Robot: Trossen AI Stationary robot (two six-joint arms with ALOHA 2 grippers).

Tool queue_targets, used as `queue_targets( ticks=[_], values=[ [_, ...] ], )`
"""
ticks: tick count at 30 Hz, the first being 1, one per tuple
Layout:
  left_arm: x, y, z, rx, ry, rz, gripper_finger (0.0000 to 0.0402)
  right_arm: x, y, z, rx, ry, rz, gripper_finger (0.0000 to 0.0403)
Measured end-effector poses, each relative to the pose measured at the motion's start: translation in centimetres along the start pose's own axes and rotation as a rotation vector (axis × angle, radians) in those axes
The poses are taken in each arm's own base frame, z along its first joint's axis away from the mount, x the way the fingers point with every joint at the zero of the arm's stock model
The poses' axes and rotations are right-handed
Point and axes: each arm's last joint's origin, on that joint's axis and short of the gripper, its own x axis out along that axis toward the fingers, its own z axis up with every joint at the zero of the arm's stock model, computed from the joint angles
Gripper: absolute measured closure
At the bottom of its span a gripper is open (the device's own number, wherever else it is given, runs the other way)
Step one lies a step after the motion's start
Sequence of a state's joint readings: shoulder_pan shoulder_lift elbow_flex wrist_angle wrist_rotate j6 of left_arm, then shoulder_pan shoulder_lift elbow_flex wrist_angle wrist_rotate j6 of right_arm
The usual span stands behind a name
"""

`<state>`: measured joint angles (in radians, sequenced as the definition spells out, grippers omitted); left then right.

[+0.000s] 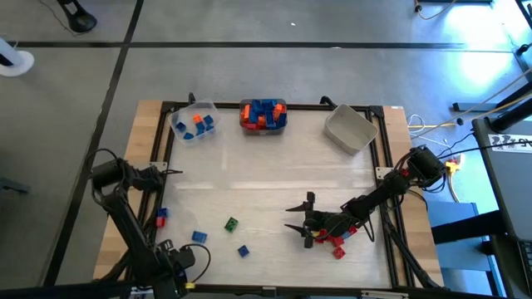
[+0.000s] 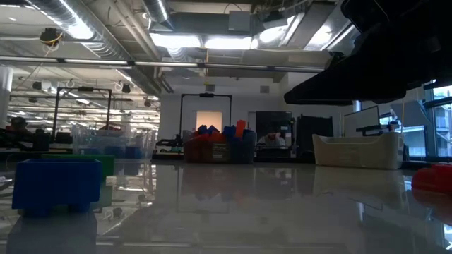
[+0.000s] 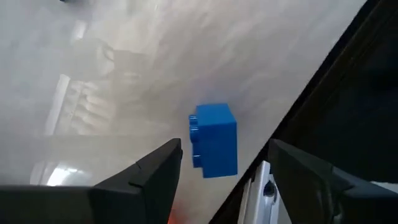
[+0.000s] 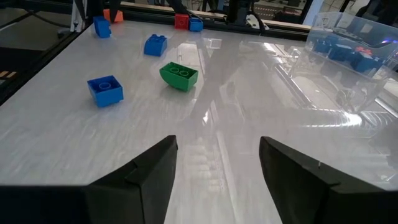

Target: Sort blocks by size

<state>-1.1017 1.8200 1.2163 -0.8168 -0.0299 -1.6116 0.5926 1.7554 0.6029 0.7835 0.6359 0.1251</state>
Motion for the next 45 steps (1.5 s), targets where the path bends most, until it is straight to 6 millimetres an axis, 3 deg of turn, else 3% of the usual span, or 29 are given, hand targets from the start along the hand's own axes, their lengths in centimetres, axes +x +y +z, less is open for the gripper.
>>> queue_targets(
  ticks=[15,22,28,37,45],
  values=[
    [2.6,0.1,-0.4,0.010,-0.030,0.092,0.0182,0.0,0.0,0.0,0.000,0.000,0.000,0.0173],
    [2.6,0.0,-0.2,0.033,-0.029,0.093,0.0264,0.0,0.0,0.0,0.000,0.000,0.000,0.0173],
    [2.3,0.1,1.6,0.085,-0.026,0.090,0.0323,0.0,0.0,0.0,0.000,-0.001,-0.005,0.0173],
    [-3.4,2.3,8.5,0.242,-0.266,0.102,0.0310,0.1,-0.2,0.1,0.002,-0.010,-0.030,0.0173],
    [-9.5,7.1,13.9,0.279,-0.592,0.297,0.0319,0.3,-0.5,0.1,0.006,-0.005,-0.043,0.0173]
  ],
)
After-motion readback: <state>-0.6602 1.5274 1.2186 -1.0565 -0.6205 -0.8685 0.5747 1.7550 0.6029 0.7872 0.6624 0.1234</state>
